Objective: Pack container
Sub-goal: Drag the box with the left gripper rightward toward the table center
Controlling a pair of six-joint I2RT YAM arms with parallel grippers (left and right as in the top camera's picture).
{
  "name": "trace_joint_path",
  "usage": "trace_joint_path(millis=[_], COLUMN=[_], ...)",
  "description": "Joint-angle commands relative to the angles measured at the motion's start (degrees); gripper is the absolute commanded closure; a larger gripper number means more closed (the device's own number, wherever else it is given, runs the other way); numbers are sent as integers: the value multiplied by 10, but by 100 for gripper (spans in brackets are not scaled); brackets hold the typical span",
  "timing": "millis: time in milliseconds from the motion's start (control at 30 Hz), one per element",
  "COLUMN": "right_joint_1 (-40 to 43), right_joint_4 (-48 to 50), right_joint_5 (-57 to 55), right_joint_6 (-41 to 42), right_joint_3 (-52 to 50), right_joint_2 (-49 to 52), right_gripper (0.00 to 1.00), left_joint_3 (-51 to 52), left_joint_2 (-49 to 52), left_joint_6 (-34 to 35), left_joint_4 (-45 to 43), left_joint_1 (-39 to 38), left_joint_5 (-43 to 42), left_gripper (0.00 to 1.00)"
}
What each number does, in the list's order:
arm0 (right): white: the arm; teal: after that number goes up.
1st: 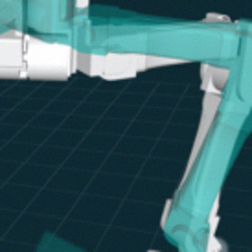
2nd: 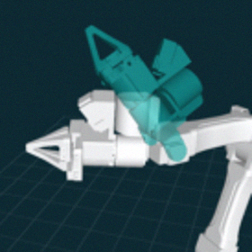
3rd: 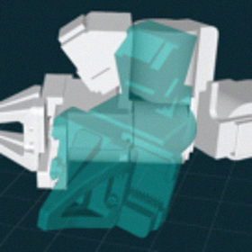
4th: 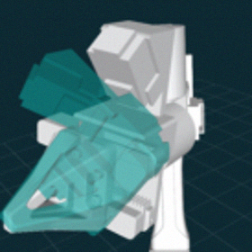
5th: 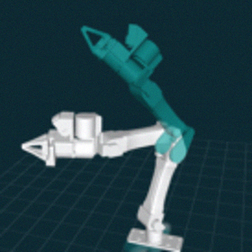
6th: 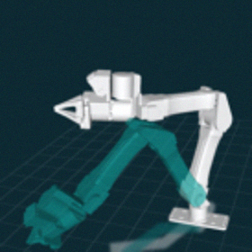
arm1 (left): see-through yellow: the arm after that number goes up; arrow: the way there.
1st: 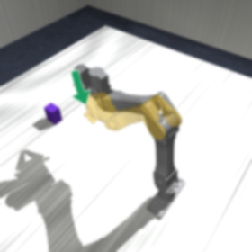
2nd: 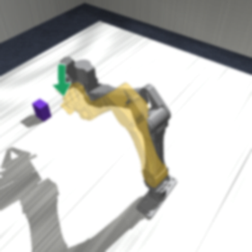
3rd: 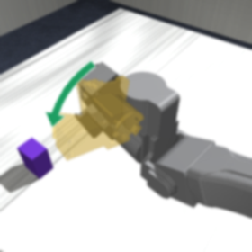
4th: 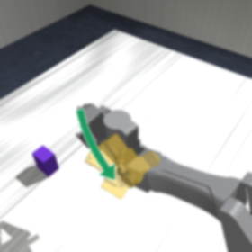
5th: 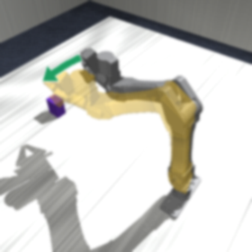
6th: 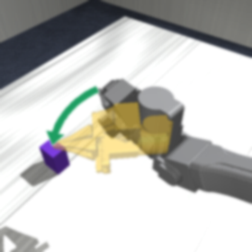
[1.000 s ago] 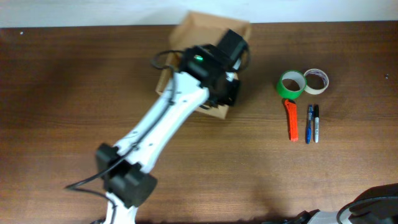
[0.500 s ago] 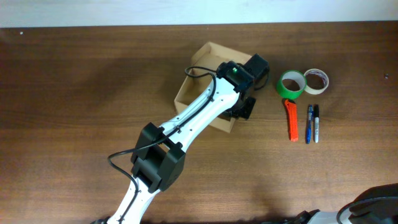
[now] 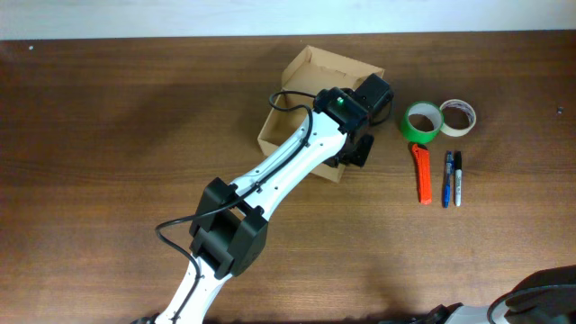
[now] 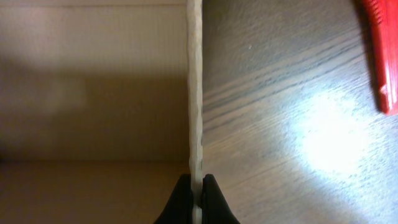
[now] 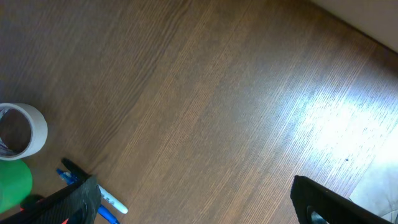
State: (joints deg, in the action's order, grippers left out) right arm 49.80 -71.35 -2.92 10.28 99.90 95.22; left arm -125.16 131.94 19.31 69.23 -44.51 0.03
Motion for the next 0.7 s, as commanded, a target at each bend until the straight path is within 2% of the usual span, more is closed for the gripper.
trace_joint_path(millis=[0, 300, 400, 433, 500, 567, 667], right_joint_1=[1, 1, 1, 1, 1, 1, 1], right_joint_4=[0, 0, 0, 0, 0, 0, 0], right_joint_5=[-3, -3, -3, -3, -3, -3, -3], right_joint_6=[-4, -4, -4, -4, -4, -4, -4], right_joint_3=[12, 12, 12, 12, 12, 12, 12], right_joint_2=[0, 0, 0, 0, 0, 0, 0], right_gripper=[1, 1, 1, 0, 1, 1, 1], left_joint_3=[-13, -13, -13, -13, -13, -13, -25], left_joint_2=[5, 5, 5, 5, 5, 5, 5], left_joint_6=[13, 21, 21, 21, 21, 16, 8], left_joint_4=[21, 45, 45, 44, 42, 42, 48], left_joint_1=[-1, -30, -32, -32, -32, -32, -31], left_joint_5=[10, 27, 30, 31, 40, 48, 50], left_gripper=[98, 96, 87, 77, 67, 52, 48])
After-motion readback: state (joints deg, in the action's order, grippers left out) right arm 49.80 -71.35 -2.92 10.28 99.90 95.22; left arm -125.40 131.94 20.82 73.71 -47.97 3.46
